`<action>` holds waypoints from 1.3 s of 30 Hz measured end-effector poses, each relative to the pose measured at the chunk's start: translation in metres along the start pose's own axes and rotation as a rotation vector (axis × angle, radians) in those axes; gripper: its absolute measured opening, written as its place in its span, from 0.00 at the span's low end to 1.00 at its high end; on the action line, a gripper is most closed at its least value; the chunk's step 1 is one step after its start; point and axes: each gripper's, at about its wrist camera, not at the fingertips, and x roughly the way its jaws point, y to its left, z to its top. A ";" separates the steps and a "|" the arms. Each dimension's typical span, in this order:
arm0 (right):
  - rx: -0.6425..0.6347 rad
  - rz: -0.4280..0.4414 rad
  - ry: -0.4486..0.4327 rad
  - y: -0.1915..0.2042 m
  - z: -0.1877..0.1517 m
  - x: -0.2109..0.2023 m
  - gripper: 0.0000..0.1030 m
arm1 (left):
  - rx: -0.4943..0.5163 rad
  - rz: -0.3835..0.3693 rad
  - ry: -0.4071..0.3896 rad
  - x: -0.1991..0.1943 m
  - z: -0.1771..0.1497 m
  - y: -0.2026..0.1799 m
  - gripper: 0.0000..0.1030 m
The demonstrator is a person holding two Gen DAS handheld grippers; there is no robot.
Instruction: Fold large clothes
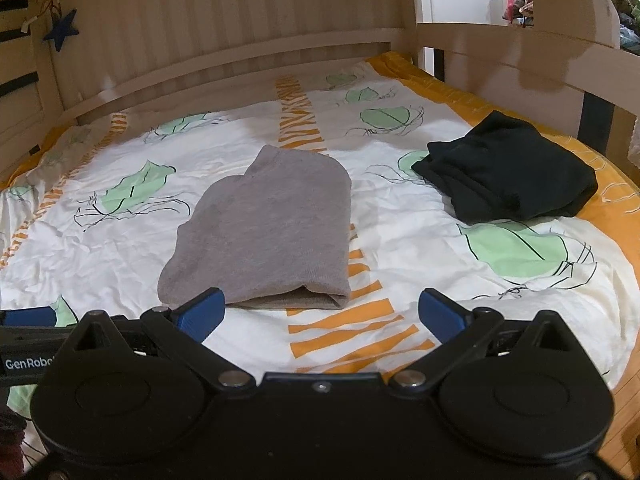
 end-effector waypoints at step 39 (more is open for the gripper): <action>0.009 0.018 0.030 0.003 -0.007 0.005 1.00 | -0.017 -0.003 0.031 0.006 -0.003 0.000 0.95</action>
